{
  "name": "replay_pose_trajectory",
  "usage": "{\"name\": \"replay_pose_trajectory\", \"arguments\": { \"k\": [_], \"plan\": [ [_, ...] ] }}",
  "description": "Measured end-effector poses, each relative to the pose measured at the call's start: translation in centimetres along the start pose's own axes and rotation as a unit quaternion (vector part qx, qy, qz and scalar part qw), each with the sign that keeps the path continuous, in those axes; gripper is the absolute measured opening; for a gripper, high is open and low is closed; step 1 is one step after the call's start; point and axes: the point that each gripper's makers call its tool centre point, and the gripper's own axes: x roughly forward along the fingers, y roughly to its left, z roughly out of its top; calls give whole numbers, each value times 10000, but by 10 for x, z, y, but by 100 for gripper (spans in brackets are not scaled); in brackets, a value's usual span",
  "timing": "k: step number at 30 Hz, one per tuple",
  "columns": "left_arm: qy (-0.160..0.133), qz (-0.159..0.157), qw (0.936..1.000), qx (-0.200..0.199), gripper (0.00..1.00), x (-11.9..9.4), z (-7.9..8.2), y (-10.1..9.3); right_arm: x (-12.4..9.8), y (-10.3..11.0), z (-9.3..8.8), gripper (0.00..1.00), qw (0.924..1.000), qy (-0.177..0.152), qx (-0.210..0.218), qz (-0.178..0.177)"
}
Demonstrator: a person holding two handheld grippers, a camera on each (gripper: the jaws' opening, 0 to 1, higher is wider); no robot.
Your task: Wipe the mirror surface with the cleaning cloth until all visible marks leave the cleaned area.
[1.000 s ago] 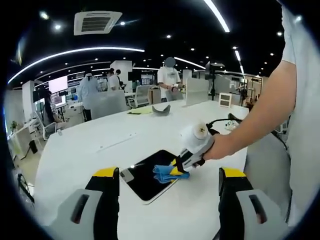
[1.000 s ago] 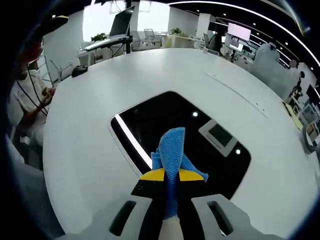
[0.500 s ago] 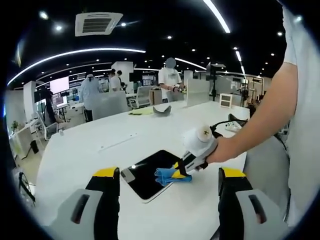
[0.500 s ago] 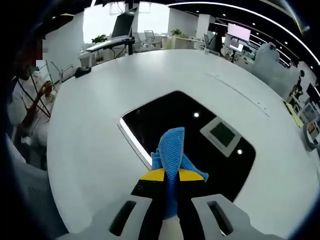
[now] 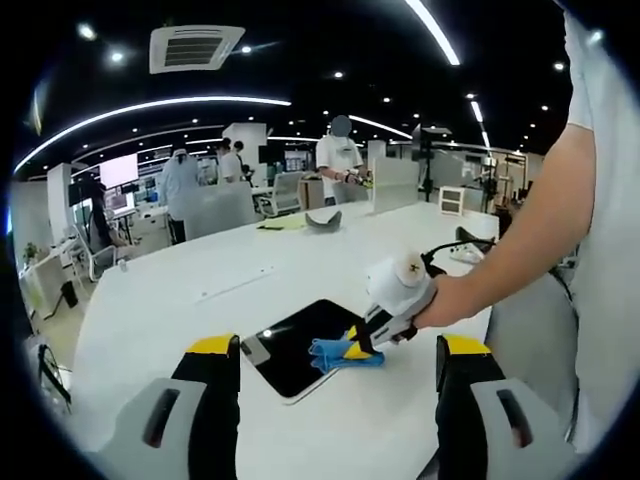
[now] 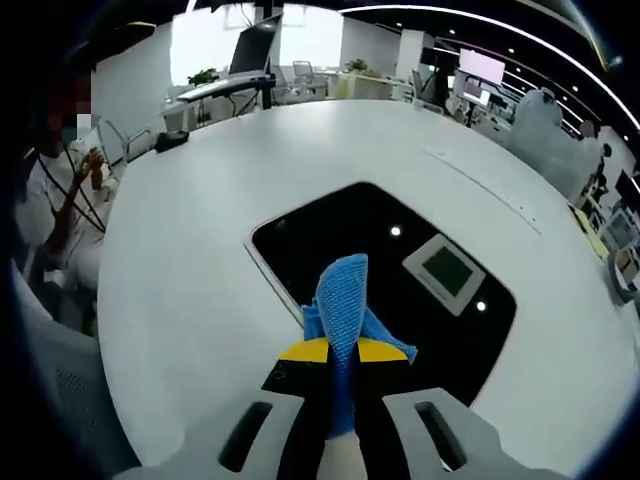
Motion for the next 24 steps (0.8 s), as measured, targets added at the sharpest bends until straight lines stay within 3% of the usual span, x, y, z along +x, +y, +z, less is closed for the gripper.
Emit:
{"name": "replay_pose_trajectory", "arguments": {
  "k": [12,14,24],
  "plan": [
    [5,-24,10000,1,80,4,1,0,1,0,0,2,9999,32,-81,109],
    [-14,-15,10000,15,80,5,2,0,0,-1,1,2,9995,-33,273,147],
    [21,-49,10000,3,80,8,1,3,3,-2,5,2,9998,-9,114,179]
  ]
}}
